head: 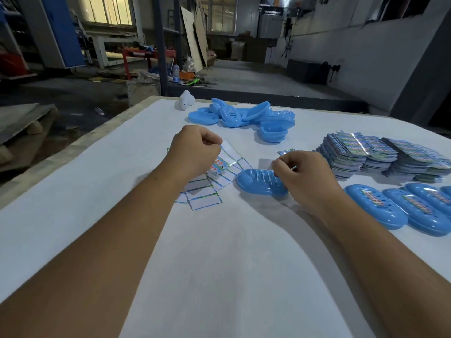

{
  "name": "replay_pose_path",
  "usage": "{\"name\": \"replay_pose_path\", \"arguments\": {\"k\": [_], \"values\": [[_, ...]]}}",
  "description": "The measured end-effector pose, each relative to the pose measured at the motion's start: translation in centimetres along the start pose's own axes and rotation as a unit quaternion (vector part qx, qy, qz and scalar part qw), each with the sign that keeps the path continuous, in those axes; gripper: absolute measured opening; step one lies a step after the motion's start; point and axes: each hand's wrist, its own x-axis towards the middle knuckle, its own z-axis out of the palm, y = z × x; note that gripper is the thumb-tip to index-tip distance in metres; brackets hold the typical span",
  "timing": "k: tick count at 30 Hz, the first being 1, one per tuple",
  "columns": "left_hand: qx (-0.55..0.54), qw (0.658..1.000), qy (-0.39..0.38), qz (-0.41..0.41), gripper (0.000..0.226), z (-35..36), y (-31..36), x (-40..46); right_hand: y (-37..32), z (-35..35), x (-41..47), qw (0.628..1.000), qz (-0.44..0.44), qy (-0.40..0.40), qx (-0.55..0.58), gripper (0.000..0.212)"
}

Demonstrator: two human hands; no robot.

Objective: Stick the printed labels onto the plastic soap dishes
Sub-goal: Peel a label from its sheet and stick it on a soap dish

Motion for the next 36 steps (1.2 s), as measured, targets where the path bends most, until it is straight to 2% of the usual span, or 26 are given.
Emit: {"name": "replay_pose_path", "arguments": {"k": [2,4,6,8,9,10,12,13,15,20,32,36], "values": [[0.094,0.995,0.017,-0.005,0.017,-0.1,-0.5,0.1,-0.1,0.2,-0.1,1.000,0.003,0.002,0.015,0.024],[0.206,0.978,0.002,-0.015,0.019,-0.1,-0.9,-0.1,-0.2,0.2,-0.2,1.000,0.008,0.003,0.018,0.023],[0.317,0.948,-0.028,-0.018,0.023,0.1,-1.0,-0.5,-0.4,0.2,-0.3,1.000,0.017,0.010,0.020,0.022],[0.391,0.920,-0.013,0.014,0.021,0.3,-0.6,-0.8,-0.5,0.1,-0.3,0.999,0.022,0.023,0.019,0.023],[0.373,0.927,0.010,0.039,0.017,0.4,-0.3,-0.9,-0.6,0.1,-0.3,0.999,0.021,0.031,0.015,0.023],[0.306,0.950,0.022,0.053,0.012,0.6,0.2,-1.1,-0.6,0.1,-0.4,0.999,0.018,0.038,0.011,0.024],[0.093,0.995,-0.006,0.043,0.007,1.2,1.3,-1.7,-0.9,0.2,-0.4,0.999,0.017,0.049,0.016,0.022],[0.013,0.998,-0.038,0.039,0.007,1.7,1.8,-2.1,-1.0,0.3,-0.4,0.998,0.014,0.055,0.020,0.022],[-0.063,0.993,-0.095,0.044,0.009,2.7,2.4,-2.8,-1.1,0.4,-0.5,0.997,0.004,0.069,0.026,0.023],[-0.125,0.982,-0.136,0.047,0.017,4.2,2.0,-3.3,-1.1,0.5,-0.6,0.997,-0.010,0.056,0.060,0.025],[-0.154,0.982,-0.110,0.004,0.019,3.6,2.0,-3.1,-1.1,0.3,-0.8,0.991,-0.095,0.011,0.096,0.022],[-0.170,0.980,-0.099,-0.007,0.018,3.6,2.0,-2.8,-0.8,0.3,-0.2,0.996,-0.048,0.043,0.068,0.017]]}}
